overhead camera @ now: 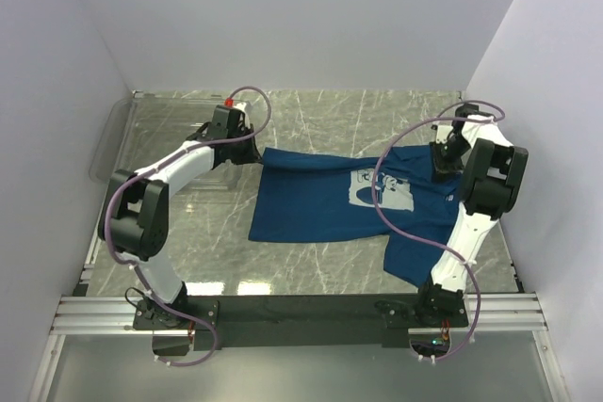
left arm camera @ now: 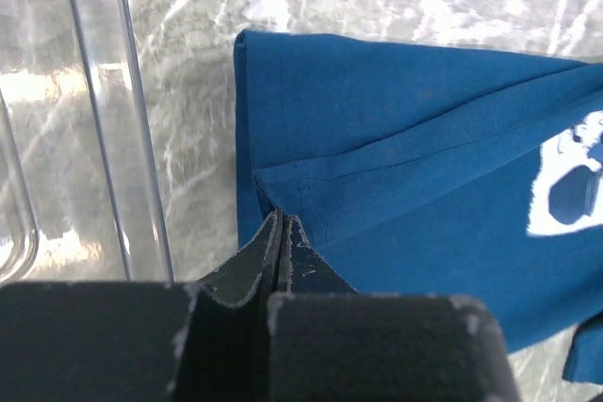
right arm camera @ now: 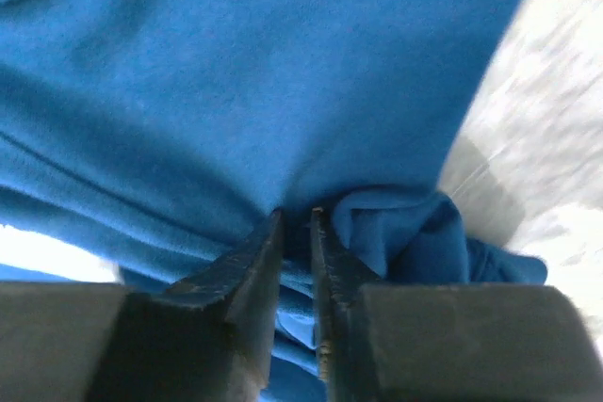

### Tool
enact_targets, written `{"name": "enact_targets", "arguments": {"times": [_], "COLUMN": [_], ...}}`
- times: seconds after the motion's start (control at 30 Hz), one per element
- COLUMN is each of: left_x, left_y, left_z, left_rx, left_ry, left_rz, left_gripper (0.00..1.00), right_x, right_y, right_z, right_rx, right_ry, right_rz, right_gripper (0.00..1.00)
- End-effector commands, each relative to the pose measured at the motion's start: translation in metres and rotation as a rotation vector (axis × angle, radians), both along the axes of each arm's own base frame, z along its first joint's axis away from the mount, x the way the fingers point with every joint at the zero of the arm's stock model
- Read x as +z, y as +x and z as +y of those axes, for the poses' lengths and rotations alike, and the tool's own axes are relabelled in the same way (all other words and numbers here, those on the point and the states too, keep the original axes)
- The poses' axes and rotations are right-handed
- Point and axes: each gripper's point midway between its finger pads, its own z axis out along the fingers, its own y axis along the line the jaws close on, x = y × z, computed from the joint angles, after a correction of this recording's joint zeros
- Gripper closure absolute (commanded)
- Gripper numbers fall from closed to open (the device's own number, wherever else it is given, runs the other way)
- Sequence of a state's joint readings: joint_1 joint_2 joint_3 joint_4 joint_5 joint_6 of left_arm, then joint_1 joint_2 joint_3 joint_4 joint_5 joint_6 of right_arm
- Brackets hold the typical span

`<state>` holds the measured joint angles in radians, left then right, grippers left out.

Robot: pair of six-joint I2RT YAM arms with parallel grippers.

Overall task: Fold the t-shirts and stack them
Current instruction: Flatten the tshirt out

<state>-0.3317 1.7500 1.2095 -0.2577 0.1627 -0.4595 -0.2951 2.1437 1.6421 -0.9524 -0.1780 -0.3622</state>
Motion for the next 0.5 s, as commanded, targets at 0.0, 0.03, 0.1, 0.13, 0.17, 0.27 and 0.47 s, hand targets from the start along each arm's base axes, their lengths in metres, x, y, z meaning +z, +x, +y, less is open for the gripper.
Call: {"name": "enact_targets", "arguments": {"times": [0.0,0.03,0.1,0.13,0.17,0.27,0.47], "left_x": [0.03,0.03,0.028,0.029,0.028,0.028,0.027], "left_y": [-0.006,-0.007,-0.008,-0.007,-0.005,-0.001,0.0], "left_z": [-0.003,-0.001,-0.001,-0.002,-0.002,-0.005,-0.007], "left_rx": [-0.043,-0.04,-0.039,-0.04,-0.031,-0.026,-0.024], "left_ry": [-0.023,-0.02,-0.021,-0.026,-0.029,-0.043,-0.057], "left_rz": [-0.081,-0.082,-0.082,-0.086,-0.087,-0.093,-0.097], "left_gripper": [1.0,1.0,1.0,1.0,1.0,1.0,1.0], "right_x": [0.037,0.05,0.082,0.082,0.085,0.086,0.076], "right_y": [0.01,0.02,0.05,0.058,0.066,0.089,0.124], "right_z": [-0.007,-0.011,-0.021,-0.022,-0.023,-0.034,-0.042], "right_rx": [0.046,0.039,0.007,0.001,-0.021,-0.095,-0.22], "right_ry": [-0.01,-0.018,-0.035,-0.029,-0.023,-0.04,0.008], "right_rz": [-0.122,-0.173,-0.291,-0.297,-0.307,-0.318,-0.378], "right_gripper": [0.66,0.61,0.43,0.4,0.38,0.36,0.36]}}
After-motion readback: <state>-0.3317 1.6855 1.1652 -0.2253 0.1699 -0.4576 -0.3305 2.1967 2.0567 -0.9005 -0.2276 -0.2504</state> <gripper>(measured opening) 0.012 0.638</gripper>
